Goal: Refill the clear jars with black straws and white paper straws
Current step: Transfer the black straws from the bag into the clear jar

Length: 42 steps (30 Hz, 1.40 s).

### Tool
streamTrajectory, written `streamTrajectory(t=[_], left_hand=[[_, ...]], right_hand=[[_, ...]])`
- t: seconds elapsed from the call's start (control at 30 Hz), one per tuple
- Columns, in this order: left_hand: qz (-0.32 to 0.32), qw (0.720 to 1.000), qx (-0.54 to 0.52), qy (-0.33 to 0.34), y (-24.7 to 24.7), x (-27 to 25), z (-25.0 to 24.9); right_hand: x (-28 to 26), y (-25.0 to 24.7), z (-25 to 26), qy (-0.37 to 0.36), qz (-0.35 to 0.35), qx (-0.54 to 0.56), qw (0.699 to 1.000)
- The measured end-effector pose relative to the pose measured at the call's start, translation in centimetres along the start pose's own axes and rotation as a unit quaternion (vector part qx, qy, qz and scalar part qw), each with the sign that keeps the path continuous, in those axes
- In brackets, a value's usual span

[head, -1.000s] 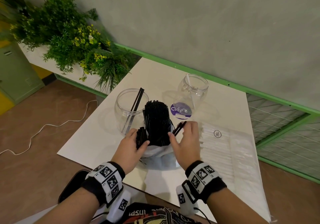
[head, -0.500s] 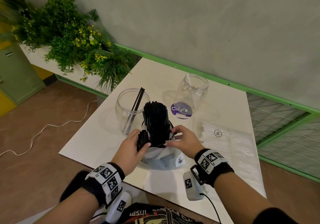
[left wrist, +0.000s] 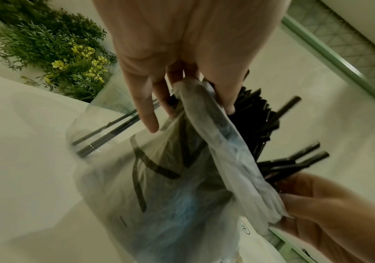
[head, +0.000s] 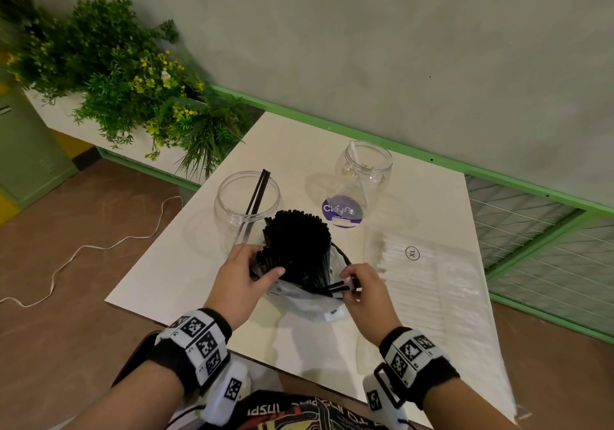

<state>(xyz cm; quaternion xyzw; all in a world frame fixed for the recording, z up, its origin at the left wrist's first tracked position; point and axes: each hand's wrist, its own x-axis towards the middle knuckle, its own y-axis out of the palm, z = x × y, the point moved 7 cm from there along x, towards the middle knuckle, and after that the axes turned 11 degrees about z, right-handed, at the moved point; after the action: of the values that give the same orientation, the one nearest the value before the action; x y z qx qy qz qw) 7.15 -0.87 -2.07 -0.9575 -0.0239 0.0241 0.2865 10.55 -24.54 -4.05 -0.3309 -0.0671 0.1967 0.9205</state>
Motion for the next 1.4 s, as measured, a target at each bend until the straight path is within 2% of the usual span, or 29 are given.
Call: streamTrajectory(t=[0.1, 0.33, 0.57, 0.73, 0.9, 1.0, 1.1, 1.2, 1.4], left_hand=[[0.025, 1.0, -0.008, -0.011, 0.1, 0.3, 0.3], [0.079, 0.995, -0.053, -0.031, 0.6, 1.1, 0.7], [0.112, 0.984, -0.134, -0.041, 1.6, 1.0, 0.2], [0.188, 0.969, -0.154, -0.036, 2.7, 1.7, -0.3], [0.246, 0.956, -0.154, -0.037, 3.3, 1.8, -0.6], [0.28, 0.948, -0.15, -0.024, 3.5, 1.4, -0.9], [0.303, 0.948, -0.093, -0.007, 3.7, 1.1, -0.6], [0.277, 0.961, -0.008, -0.006, 3.6, 0.8, -0.5], [0.12, 0.991, 0.061, 0.024, 3.1, 0.8, -1.2]], right_hand=[[-0.2, 0.2, -0.2, 0.023, 0.023, -0.014, 0.999], [-0.5, 0.7, 0.0, 0.027, 0.097, -0.084, 0.991], [-0.2, 1.1, 0.3, 0.035, 0.105, -0.145, 0.983], [0.5, 1.1, 1.0, 0.028, 0.059, -0.248, 0.966], [1.9, 1.6, 1.8, 0.031, 0.051, -0.243, 0.968], [2.8, 1.1, 3.3, -0.012, 0.014, -0.201, 0.979], [3.7, 0.9, 4.7, -0.035, 0.022, -0.146, 0.988], [3.9, 1.1, 5.7, -0.037, 0.021, -0.104, 0.994], [3.8, 1.7, 5.7, -0.033, 0.022, -0.002, 0.999]])
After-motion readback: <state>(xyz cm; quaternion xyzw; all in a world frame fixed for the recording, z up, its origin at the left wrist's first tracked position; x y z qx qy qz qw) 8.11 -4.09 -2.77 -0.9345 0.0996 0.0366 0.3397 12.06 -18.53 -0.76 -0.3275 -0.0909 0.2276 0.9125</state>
